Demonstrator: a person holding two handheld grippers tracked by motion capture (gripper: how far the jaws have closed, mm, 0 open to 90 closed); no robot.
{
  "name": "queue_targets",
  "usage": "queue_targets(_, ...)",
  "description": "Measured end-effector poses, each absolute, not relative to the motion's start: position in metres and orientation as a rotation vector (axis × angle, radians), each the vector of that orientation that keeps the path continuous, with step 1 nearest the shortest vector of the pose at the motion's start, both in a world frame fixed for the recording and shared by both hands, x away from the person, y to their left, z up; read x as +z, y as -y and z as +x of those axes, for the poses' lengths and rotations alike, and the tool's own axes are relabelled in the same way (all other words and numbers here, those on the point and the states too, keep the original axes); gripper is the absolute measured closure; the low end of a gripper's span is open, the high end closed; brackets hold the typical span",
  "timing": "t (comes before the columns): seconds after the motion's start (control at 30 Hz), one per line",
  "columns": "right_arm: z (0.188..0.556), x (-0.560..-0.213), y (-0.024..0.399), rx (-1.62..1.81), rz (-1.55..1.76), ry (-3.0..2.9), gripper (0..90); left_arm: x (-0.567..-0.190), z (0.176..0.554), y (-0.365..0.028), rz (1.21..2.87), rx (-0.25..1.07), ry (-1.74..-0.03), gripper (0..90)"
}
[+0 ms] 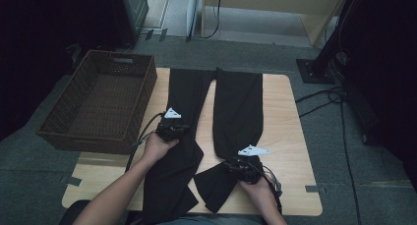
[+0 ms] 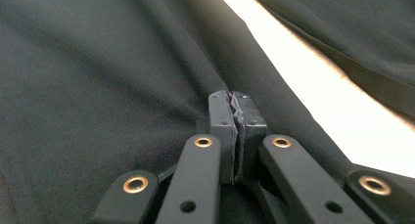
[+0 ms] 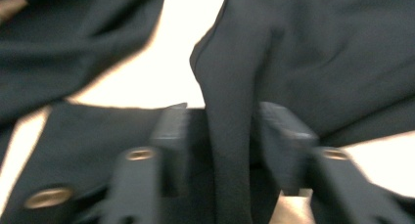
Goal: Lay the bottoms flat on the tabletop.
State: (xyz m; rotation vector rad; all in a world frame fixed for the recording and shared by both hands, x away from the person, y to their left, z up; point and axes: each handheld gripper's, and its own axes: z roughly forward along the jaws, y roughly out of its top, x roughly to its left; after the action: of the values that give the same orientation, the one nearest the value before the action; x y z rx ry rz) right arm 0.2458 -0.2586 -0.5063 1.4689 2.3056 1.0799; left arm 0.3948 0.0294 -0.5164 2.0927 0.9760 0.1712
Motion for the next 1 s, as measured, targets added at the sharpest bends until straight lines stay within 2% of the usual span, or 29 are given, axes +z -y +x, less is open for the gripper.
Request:
queue_targets(0.07,0.248,-0.507,0.258,1.048,1.48,-2.307,85.9,-0.517,0.396,-0.029,2.086,0.166,-0.978,88.5)
queue_targets(0.1,0.253,-0.503,0.26,1.053,1.504,-2.309,88.6,-0.517,0.396,-0.028,2.078,0.166,-0.982,88.5)
queue_targets(0.33,0.28,-0.447,0.261,1.155,1.441,-2.236,89.0,-0.518,0.396,-0.027,2.077,0.167,-0.981,88.5)
queue_targets(0.5,0.316,-0.421,0.23,1.141,1.378,-2.311,88.8,-0.518,0.396,-0.028,2.079,0.165,-0.976,88.5)
queue_targets(0.6,0.34,-0.426,0.205,1.122,1.367,-2.362,87.5,-0.518,0.396,-0.028,2.078,0.168,-0.974,88.4)
queue_targets(0.63,0.348,-0.431,0.197,1.119,1.364,-2.371,83.7,-0.518,0.396,-0.028,2.08,0.169,-0.972,88.4)
queue_targets(0.67,0.355,-0.436,0.189,1.141,1.357,-2.379,73.1,-0.518,0.396,-0.028,2.078,0.169,-0.972,88.4)
queue_targets(0.7,0.361,-0.441,0.184,1.17,1.324,-2.392,66.9,-0.518,0.396,-0.028,2.072,0.17,-0.974,88.4)
queue_targets(0.8,0.366,-0.448,0.18,1.15,1.334,-2.378,65.4,-0.518,0.396,-0.029,2.073,0.168,-0.972,88.4)
queue_targets(1.0,0.348,-0.451,0.211,1.16,1.369,-2.31,77.1,-0.518,0.396,-0.029,2.078,0.168,-0.969,88.4)
